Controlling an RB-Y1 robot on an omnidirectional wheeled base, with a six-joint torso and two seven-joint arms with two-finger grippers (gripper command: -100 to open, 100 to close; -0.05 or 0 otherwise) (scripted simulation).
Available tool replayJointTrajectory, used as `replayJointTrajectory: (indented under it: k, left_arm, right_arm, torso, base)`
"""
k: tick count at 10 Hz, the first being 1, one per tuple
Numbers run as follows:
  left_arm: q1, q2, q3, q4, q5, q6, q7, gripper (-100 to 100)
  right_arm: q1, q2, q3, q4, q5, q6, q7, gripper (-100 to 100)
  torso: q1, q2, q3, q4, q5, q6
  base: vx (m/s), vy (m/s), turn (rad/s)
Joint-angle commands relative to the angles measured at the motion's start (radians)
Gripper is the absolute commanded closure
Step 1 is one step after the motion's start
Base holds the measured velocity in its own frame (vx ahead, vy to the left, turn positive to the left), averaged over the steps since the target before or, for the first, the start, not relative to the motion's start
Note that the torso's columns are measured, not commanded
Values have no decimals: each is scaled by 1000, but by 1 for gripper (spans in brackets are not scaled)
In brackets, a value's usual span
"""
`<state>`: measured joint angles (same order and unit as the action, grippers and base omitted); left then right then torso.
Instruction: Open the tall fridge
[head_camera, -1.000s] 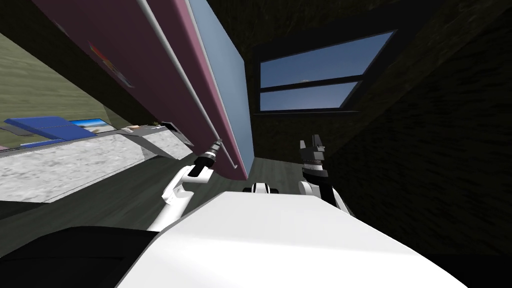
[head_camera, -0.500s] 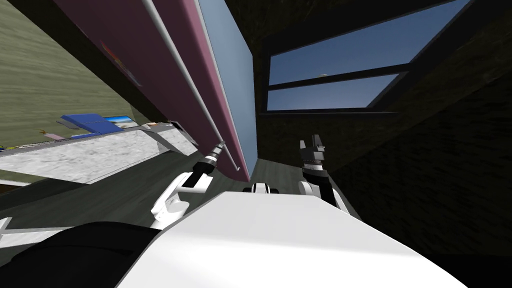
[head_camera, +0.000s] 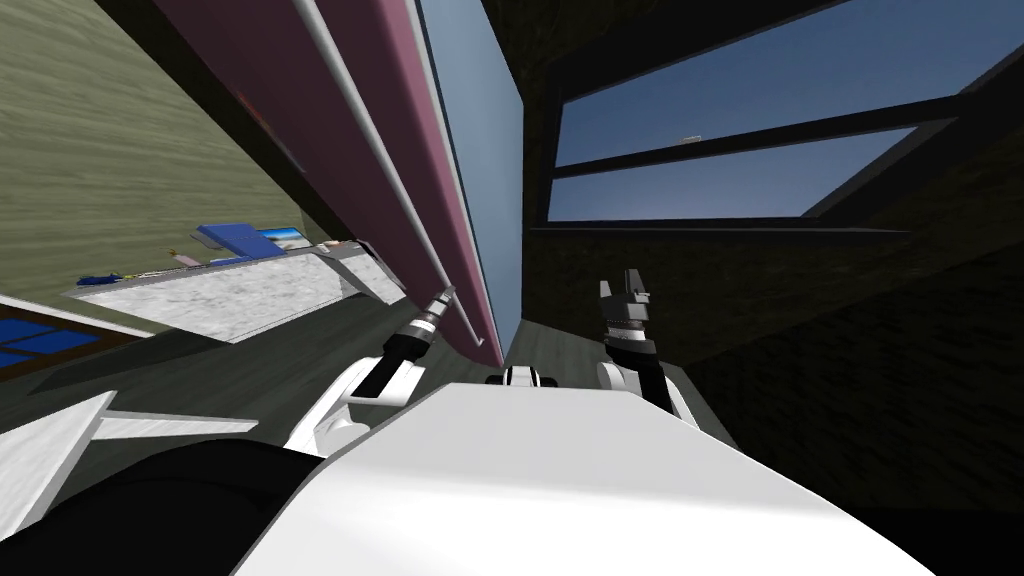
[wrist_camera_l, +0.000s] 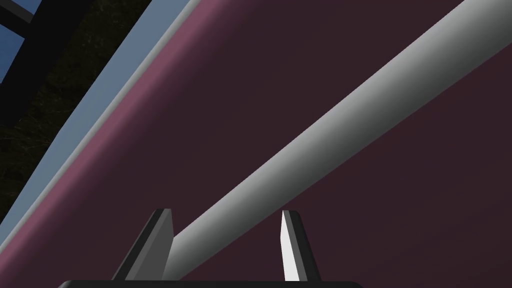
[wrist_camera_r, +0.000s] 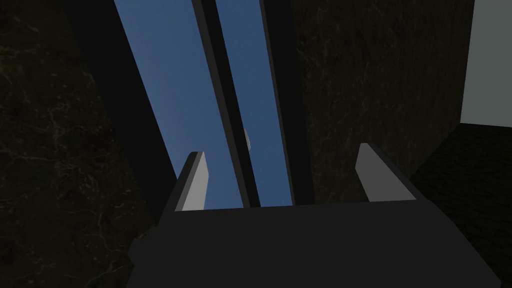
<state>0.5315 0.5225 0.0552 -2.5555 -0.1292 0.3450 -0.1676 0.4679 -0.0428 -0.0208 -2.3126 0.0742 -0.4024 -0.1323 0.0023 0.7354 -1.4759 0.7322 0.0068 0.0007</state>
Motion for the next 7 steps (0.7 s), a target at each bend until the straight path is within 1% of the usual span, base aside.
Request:
replayJointTrajectory:
  k: [1, 2, 3, 4, 5, 6, 7]
  left_arm:
    - [67, -8, -35, -50, -1, -18, 2, 100]
    - [45, 1, -9, -36, 0, -19, -2, 100]
    - [46, 24, -17, -42, 11, -30, 2, 100]
    - [44, 47, -23, -44, 23, -38, 9, 100]
    - [44, 47, -23, -44, 23, -38, 9, 100]
    - [42, 69, -29, -46, 35, -47, 15, 100]
    - [39, 91, -35, -48, 47, -55, 21, 100]
  right_arm:
    - [0, 0, 0, 0, 0, 0, 0, 0]
    - [0, 0, 0, 0, 0, 0, 0, 0]
    - [0, 0, 0, 0, 0, 0, 0, 0]
    - [-1, 0, 0, 0, 0, 0, 0, 0]
    - [-1, 0, 0, 0, 0, 0, 0, 0]
    - [-1, 0, 0, 0, 0, 0, 0, 0]
    - [-1, 0, 0, 0, 0, 0, 0, 0]
  torso:
    - [0, 0, 0, 0, 0, 1]
    - [-1, 1, 1, 1, -1, 0]
    - [1, 2, 0, 3, -2, 0]
    - [7, 5, 1, 6, -3, 0]
    - [14, 11, 5, 8, -1, -3]
    - [13, 8, 3, 9, -1, -6]
    - [11, 3, -2, 8, -3, -5]
  base:
    - [78, 4, 161]
    - [36, -6, 47]
    - [-47, 105, -111]
    - [-155, 256, -202]
    - [-169, 217, -81]
    - [-155, 193, -50]
    - [-194, 221, -125]
